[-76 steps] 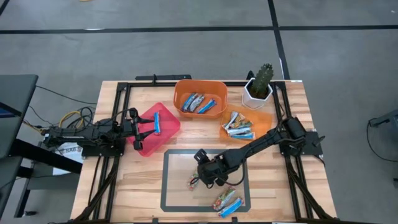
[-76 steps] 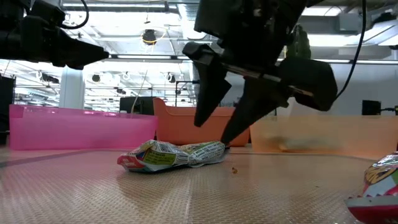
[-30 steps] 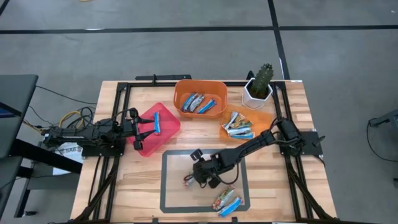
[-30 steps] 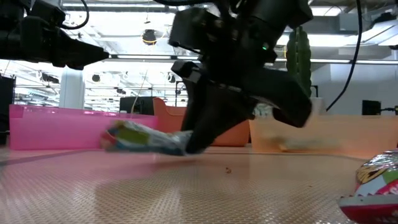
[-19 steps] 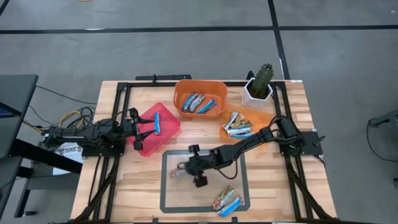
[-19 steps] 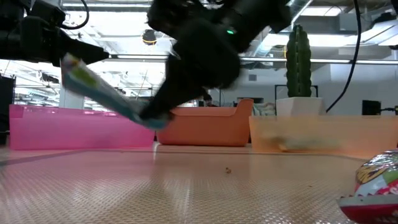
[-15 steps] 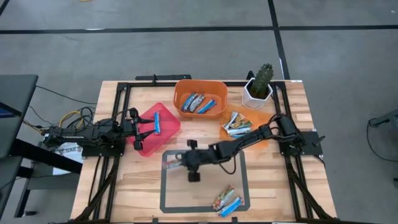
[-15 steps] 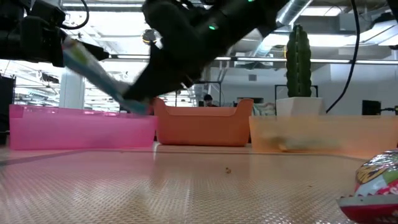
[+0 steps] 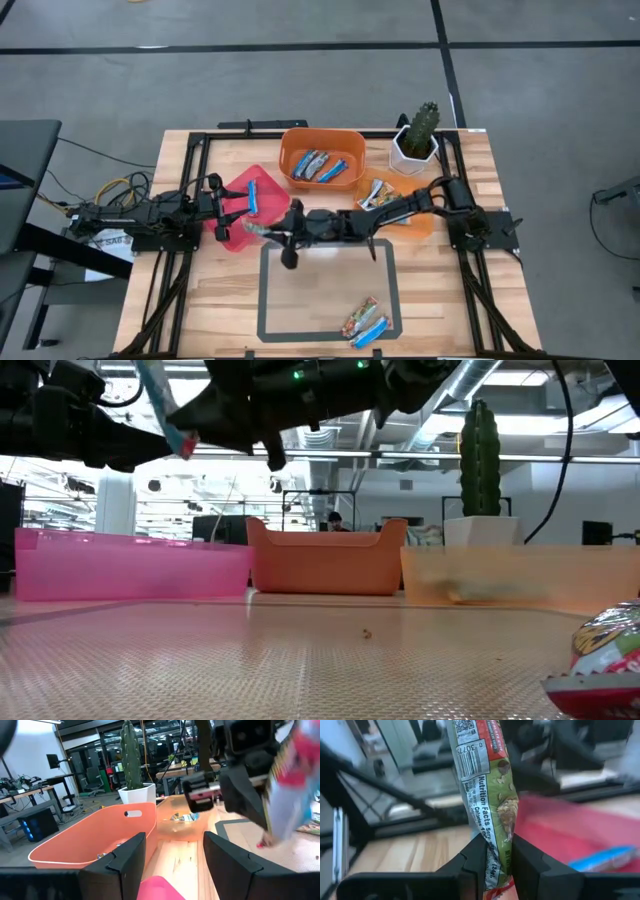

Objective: Pick and place Granola Bars by type
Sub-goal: Put the top red granola bar into the red bin

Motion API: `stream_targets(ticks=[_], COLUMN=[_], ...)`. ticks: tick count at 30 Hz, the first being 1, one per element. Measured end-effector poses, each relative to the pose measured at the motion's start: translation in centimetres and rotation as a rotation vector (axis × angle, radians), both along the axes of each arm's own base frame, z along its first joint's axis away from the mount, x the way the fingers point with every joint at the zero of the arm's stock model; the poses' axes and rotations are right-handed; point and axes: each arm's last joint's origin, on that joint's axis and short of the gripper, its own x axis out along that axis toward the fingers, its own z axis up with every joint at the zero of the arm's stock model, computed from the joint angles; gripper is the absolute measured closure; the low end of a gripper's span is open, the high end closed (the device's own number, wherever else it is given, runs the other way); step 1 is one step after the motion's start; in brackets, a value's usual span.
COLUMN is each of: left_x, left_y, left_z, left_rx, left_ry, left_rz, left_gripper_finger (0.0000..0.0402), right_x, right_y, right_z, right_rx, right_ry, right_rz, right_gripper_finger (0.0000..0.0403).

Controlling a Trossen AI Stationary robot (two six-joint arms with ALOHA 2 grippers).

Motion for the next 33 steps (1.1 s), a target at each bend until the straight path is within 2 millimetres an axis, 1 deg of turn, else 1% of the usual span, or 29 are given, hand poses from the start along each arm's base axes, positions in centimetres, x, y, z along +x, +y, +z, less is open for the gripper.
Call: stream_targets(ticks=[4, 7, 13, 16, 19, 22, 27, 33], left_x=[0.0, 0.0, 0.0, 0.0, 0.0, 0.0, 0.0, 0.0], left_y=[0.0, 0.0, 0.0, 0.0, 0.0, 0.0, 0.0, 0.0], left_z=[0.0, 0.0, 0.0, 0.0, 0.0, 0.0, 0.0, 0.0], left_rx=[0.0, 0.0, 0.0, 0.0, 0.0, 0.0, 0.0, 0.0], left_ry=[0.0, 0.0, 0.0, 0.0, 0.0, 0.0, 0.0, 0.0], left_rz=[0.0, 0.0, 0.0, 0.0, 0.0, 0.0, 0.0, 0.0], left_gripper_finger=[0.0209, 0.0209, 0.0209, 0.0209, 0.0209, 0.0209, 0.0209, 0.0209], right_x=[0.3, 0.5, 0.7, 0.6, 0.4, 0.2, 0.2, 0.2], right_y=[-1.2, -2.6, -7.2, -9.3, -10.8, -11.2, -10.7, -10.5], right_z=[0.9, 1.3, 1.5, 1.1, 0.4, -0.2, -0.8, -1.3], right_rx=[0.014, 0.018, 0.108, 0.193, 0.255, 0.265, 0.28, 0.278], right_ry=[-0.095, -0.136, -0.155, -0.125, -0.069, -0.003, 0.068, 0.175], right_rz=[-0.024, -0.053, -0.162, -0.22, -0.271, -0.27, -0.204, -0.211], right_gripper_finger=[0.0338, 0.0338, 0.0338, 0.0338, 0.0338, 0.0338, 0.0338, 0.0338])
